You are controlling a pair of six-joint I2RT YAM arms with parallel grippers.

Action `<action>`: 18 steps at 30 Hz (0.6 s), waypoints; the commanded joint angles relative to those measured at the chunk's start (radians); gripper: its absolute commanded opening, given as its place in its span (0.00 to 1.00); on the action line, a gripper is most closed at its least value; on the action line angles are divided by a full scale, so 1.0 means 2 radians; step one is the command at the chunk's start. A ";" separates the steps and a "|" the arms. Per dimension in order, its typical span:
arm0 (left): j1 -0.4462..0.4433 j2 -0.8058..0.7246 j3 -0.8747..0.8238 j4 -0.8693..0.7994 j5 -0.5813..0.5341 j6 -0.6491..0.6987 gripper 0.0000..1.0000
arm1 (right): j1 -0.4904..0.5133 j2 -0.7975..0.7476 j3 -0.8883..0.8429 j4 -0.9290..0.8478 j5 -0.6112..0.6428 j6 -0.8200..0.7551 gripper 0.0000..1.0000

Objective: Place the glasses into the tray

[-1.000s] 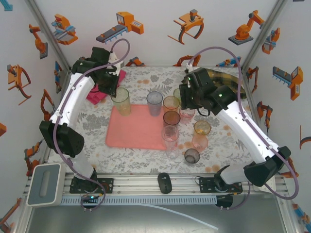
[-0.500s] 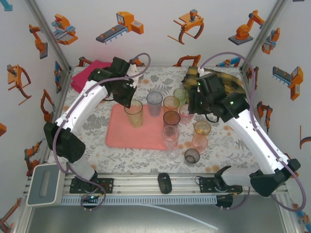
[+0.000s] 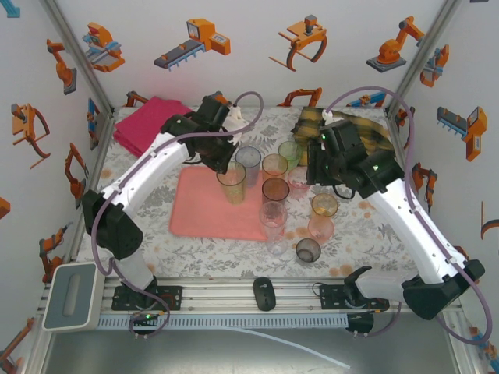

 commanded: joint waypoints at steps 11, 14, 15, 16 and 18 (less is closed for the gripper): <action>-0.013 0.035 -0.019 0.073 -0.018 0.006 0.07 | -0.010 -0.008 -0.013 -0.003 0.006 0.011 0.53; -0.017 0.040 -0.020 0.077 -0.014 0.005 0.07 | -0.012 -0.007 -0.014 -0.002 0.005 0.012 0.53; -0.018 0.041 -0.021 0.079 -0.015 0.005 0.07 | -0.013 -0.008 -0.014 -0.002 0.005 0.012 0.53; -0.018 0.042 -0.022 0.081 -0.014 0.004 0.07 | -0.013 -0.008 -0.016 -0.002 0.005 0.012 0.53; -0.020 0.045 -0.023 0.083 -0.013 0.001 0.07 | -0.014 -0.008 -0.018 -0.001 0.004 0.013 0.53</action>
